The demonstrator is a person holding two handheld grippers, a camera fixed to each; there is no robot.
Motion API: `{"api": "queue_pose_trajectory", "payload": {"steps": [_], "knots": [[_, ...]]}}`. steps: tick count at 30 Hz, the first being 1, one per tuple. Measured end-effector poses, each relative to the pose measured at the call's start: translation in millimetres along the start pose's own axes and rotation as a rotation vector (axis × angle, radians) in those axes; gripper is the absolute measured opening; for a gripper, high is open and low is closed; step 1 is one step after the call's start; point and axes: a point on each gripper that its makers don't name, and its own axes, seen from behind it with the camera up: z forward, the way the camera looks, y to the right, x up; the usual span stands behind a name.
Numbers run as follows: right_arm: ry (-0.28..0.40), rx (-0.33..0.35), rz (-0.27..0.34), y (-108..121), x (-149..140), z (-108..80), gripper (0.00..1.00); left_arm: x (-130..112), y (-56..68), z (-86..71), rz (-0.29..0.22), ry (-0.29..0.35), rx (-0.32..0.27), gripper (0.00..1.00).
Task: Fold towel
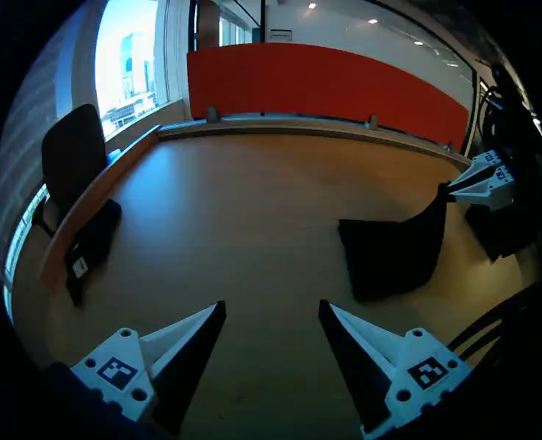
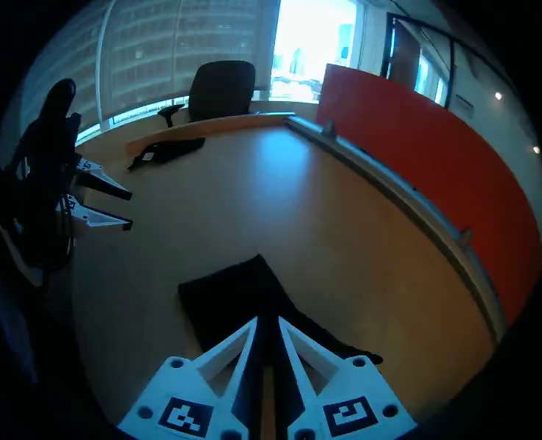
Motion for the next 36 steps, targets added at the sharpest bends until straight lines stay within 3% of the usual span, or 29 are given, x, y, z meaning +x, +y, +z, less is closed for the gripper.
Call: {"api": "queue_pose_trajectory", "payload": {"steps": [11, 23, 30, 33, 36], "knots": [[-0.042, 0.099, -0.022, -35, 7, 45.5, 0.05, -9, 0.4, -5.2, -0.025, 0.032, -0.011, 0.94], [-0.12, 0.221, -0.006, -79, -7, 96.7, 0.05, -18, -4.5, -7.0, -0.033, 0.034, -0.005, 0.94], [-0.15, 0.245, 0.022, -88, -18, 107.7, 0.07, -20, -9.7, -8.0, -0.026, 0.028, 0.004, 0.94], [-0.15, 0.246, 0.032, -87, -19, 106.4, 0.13, -21, -11.3, -8.3, -0.029, 0.026, 0.005, 0.94], [-0.148, 0.246, 0.041, -86, -20, 104.0, 0.32, -21, -12.4, -8.1, -0.031, 0.024, 0.005, 0.94]]}}
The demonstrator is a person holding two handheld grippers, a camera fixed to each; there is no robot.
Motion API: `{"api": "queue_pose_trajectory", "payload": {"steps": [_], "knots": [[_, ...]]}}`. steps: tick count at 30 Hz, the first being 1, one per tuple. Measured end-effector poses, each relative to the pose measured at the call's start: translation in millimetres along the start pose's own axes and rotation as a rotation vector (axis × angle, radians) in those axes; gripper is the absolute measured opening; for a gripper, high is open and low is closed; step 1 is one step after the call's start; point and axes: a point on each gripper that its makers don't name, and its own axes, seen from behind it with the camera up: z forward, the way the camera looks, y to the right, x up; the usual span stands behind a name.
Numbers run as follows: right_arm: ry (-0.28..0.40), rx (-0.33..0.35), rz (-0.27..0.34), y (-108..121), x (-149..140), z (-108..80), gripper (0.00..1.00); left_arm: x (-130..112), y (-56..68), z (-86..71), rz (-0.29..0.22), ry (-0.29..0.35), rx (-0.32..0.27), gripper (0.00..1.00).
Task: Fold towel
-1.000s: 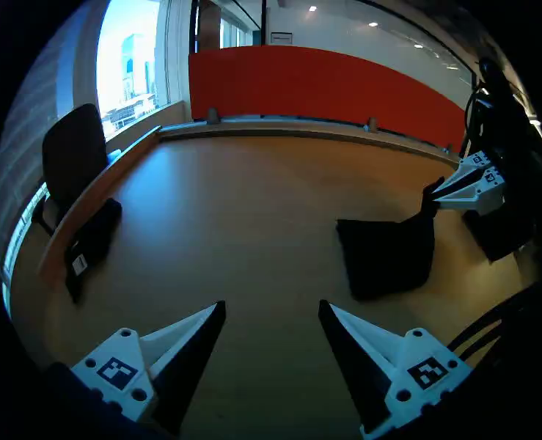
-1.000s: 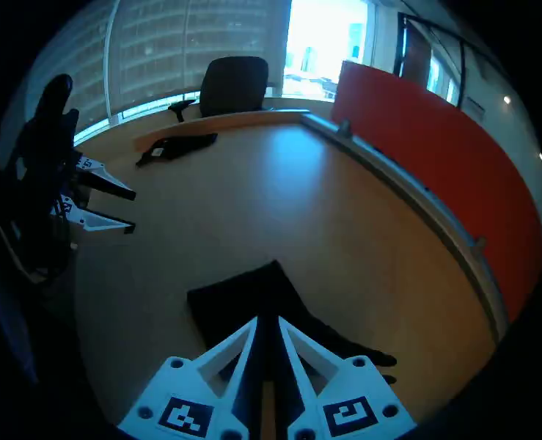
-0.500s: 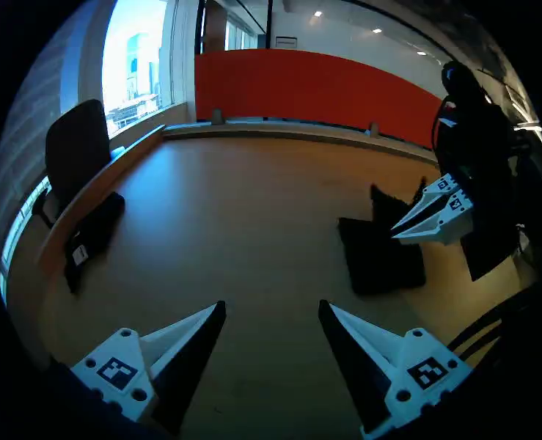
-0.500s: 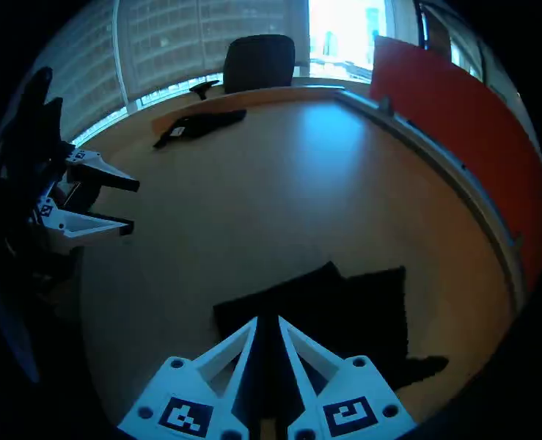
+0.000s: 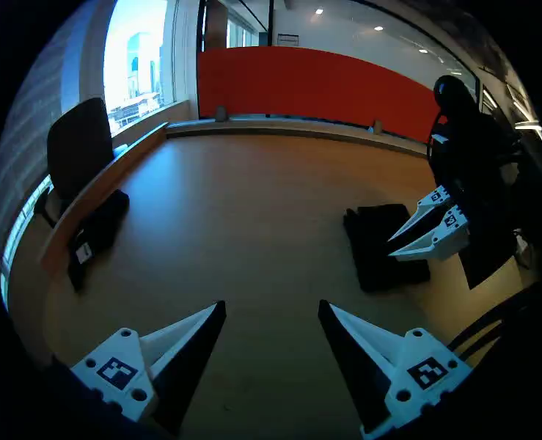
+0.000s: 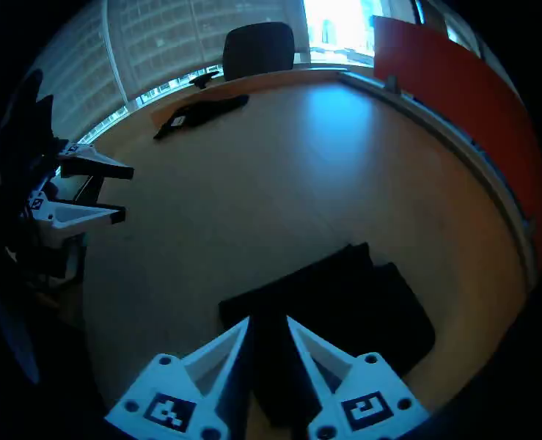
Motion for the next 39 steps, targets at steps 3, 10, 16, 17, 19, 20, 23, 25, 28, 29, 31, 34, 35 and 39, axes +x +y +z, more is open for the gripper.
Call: {"api": "queue_pose_trajectory", "payload": {"steps": [3, 10, 16, 17, 19, 20, 23, 25, 28, 29, 31, 34, 35, 39], "knots": [[0.008, 0.0, 0.011, 1, 0, -2.9, 0.56, 1, -0.1, 0.3, 0.003, 0.001, -0.001, 0.94], [0.03, -0.019, 0.041, 5, -3, -11.6, 0.84, 4, 2.6, 0.3, 0.013, 0.008, -0.01, 0.94], [0.034, -0.042, 0.05, 9, -8, -19.2, 0.84, 7, 4.7, -0.2, 0.014, 0.017, -0.016, 0.94], [0.034, -0.045, 0.051, 9, -9, -20.6, 0.84, 8, 4.9, -0.4, 0.015, 0.019, -0.017, 0.94], [0.034, -0.052, 0.054, 10, -13, -23.7, 0.84, 9, 4.4, -0.6, 0.018, 0.022, -0.015, 0.94], [0.034, -0.056, 0.055, 10, -14, -25.1, 0.84, 9, 4.2, -0.7, 0.019, 0.023, -0.014, 0.94], [0.03, -0.069, 0.064, 12, -21, -29.7, 0.84, 10, 3.6, -0.9, 0.022, 0.027, -0.012, 0.94], [0.027, -0.078, 0.072, 13, -26, -32.9, 0.85, 10, 3.5, -1.1, 0.023, 0.03, -0.012, 0.93], [0.022, -0.092, 0.083, 14, -35, -38.0, 0.84, 10, 3.7, -1.4, 0.025, 0.031, -0.014, 0.94], [0.02, -0.097, 0.086, 15, -38, -39.7, 0.84, 10, 3.9, -1.4, 0.026, 0.031, -0.015, 0.94], [0.015, -0.106, 0.092, 15, -44, -43.1, 0.85, 10, 4.0, -1.8, 0.028, 0.032, -0.015, 0.94], [0.008, -0.118, 0.102, 15, -52, -47.0, 0.84, 10, 4.0, -2.2, 0.03, 0.032, -0.015, 0.94], [0.006, -0.121, 0.105, 15, -55, -48.0, 0.85, 9, 4.0, -2.3, 0.03, 0.031, -0.014, 0.94], [0.0, -0.135, 0.121, 14, -65, -50.8, 0.84, 10, 4.1, -2.7, 0.031, 0.032, -0.014, 0.94]]}}
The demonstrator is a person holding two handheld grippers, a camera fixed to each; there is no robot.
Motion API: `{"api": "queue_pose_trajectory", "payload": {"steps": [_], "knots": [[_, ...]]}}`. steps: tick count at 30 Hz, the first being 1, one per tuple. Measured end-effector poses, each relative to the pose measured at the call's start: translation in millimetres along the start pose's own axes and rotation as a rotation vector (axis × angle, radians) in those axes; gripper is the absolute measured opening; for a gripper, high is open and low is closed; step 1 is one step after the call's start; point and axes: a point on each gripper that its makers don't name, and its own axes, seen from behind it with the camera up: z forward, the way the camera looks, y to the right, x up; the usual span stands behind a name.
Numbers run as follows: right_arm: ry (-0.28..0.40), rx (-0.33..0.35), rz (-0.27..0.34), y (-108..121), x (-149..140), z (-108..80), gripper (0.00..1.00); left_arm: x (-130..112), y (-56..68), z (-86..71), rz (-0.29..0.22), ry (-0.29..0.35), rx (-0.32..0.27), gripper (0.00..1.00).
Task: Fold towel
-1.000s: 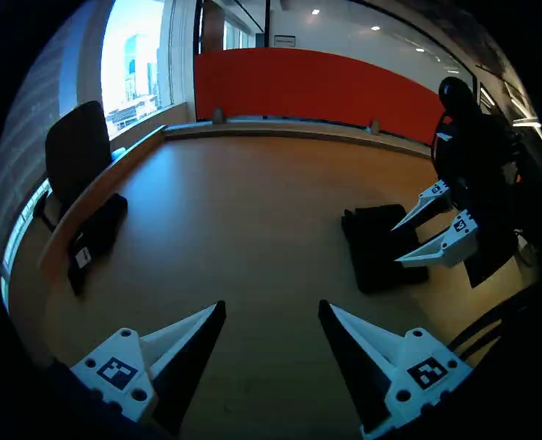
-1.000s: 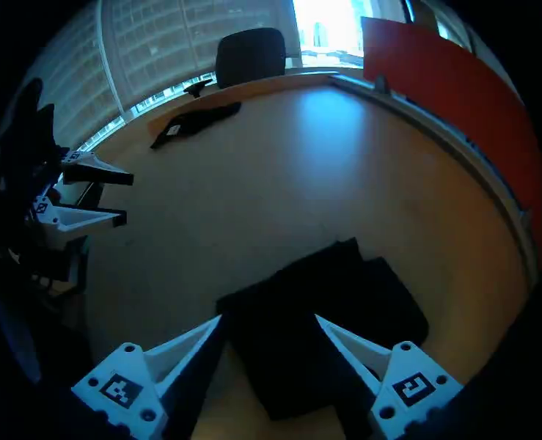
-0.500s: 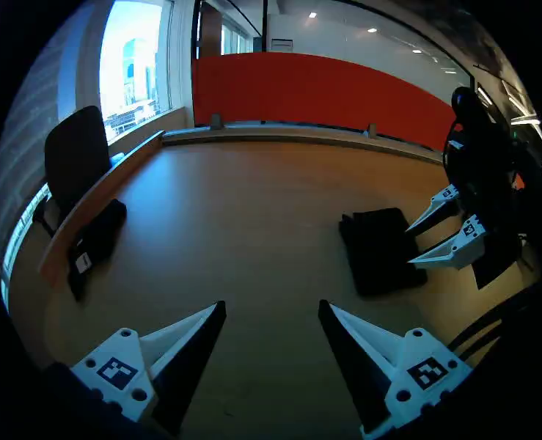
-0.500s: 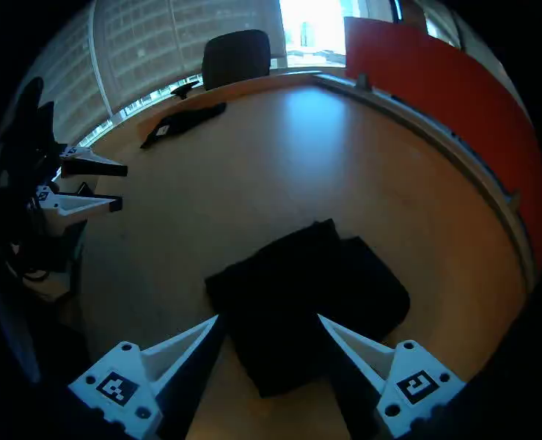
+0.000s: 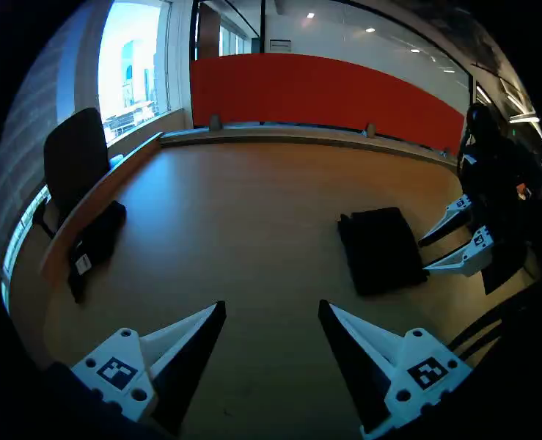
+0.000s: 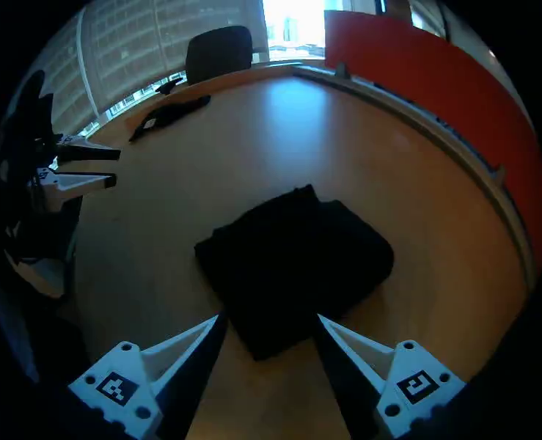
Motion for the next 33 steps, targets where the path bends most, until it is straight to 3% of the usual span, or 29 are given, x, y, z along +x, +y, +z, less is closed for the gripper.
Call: {"api": "queue_pose_trajectory", "payload": {"steps": [13, 28, 33], "knots": [[-0.033, -0.012, 0.032, -8, -31, -1.5, 0.83, 0, 1.3, -0.6, 0.002, -0.001, -0.003, 0.94], [-0.035, -0.054, 0.088, -3, -41, 8.5, 0.51, -2, 2.4, -2.4, -0.001, -0.001, -0.003, 0.94], [-0.042, -0.057, 0.079, -5, -45, 10.5, 0.49, -2, 3.8, -2.3, 0.001, -0.001, -0.006, 0.94]]}}
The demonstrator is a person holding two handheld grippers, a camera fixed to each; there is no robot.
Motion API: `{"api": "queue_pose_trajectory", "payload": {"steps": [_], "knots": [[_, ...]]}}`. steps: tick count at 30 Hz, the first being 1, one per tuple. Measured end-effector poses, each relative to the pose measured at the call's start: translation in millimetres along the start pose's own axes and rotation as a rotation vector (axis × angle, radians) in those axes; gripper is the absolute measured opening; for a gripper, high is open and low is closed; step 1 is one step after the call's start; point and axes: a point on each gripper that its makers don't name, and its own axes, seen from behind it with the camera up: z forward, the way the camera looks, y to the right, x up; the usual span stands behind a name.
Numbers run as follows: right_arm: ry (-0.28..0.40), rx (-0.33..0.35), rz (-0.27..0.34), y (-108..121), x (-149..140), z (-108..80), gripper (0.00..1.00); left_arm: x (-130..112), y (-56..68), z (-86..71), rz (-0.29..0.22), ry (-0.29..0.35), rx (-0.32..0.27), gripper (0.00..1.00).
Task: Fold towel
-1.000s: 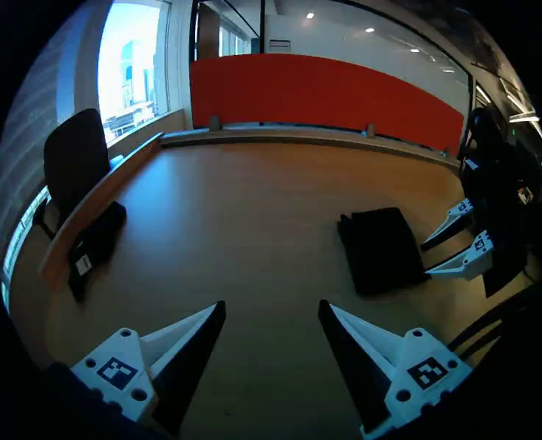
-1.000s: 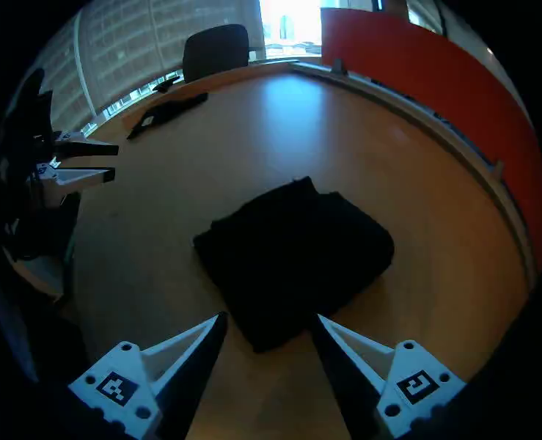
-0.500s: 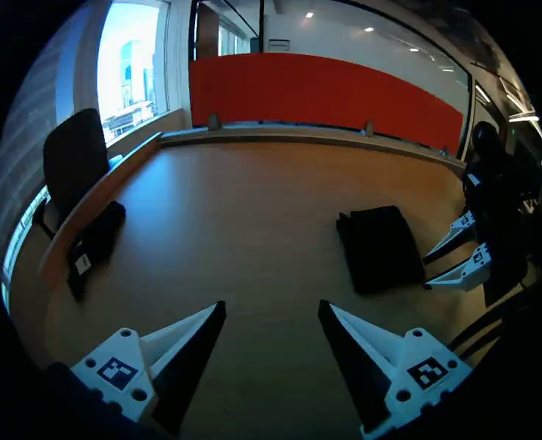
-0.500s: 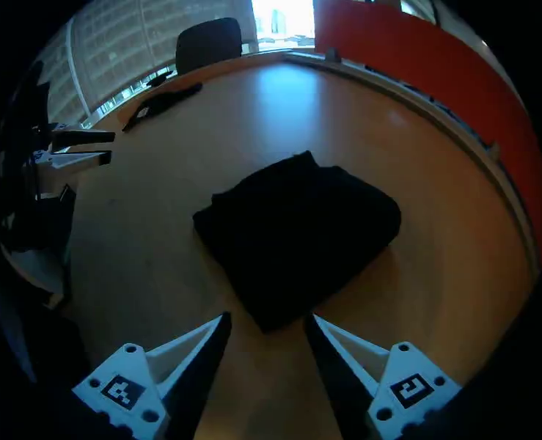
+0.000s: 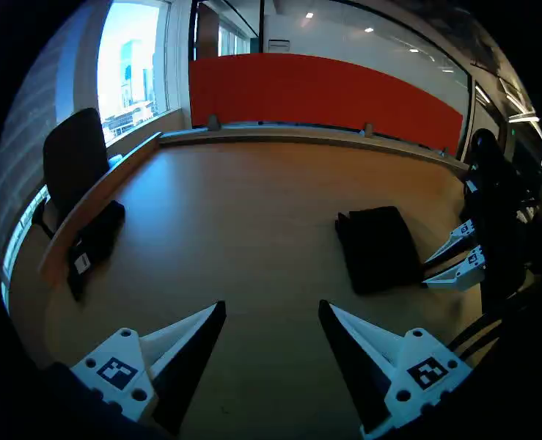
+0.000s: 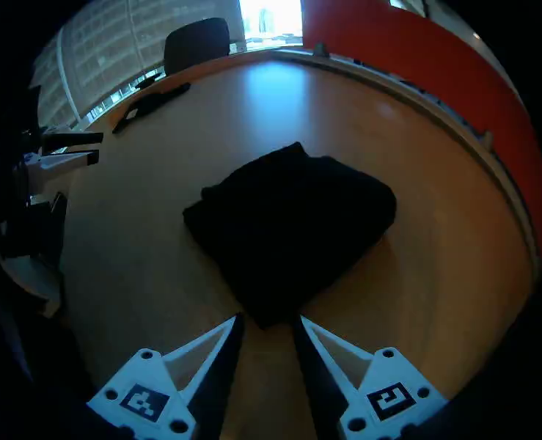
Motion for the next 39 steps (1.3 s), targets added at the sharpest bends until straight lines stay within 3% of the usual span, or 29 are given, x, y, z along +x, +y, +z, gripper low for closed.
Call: {"api": "queue_pose_trajectory", "payload": {"steps": [4, 12, 16, 27, 39], "knots": [[-0.002, -0.011, -0.01, 1, 0, -0.1, 0.46, 0, 0.9, 0.2, 0.003, 0.0, -0.002, 0.94], [0.0, -0.04, -0.028, 7, -1, -3.4, 0.15, 1, 2.3, 0.9, 0.003, 0.0, -0.006, 0.94], [0.004, -0.044, -0.037, 8, -1, -4.8, 0.08, 1, 2.2, 1.2, 0.002, 0.0, -0.007, 0.94], [0.037, -0.048, -0.044, 10, 11, -9.5, 0.05, 2, 1.1, 0.9, 0.002, 0.004, -0.01, 0.94], [0.135, -0.062, -0.064, 24, 59, -32.8, 0.05, 6, -3.9, -3.3, -0.006, 0.017, -0.007, 0.94]]}}
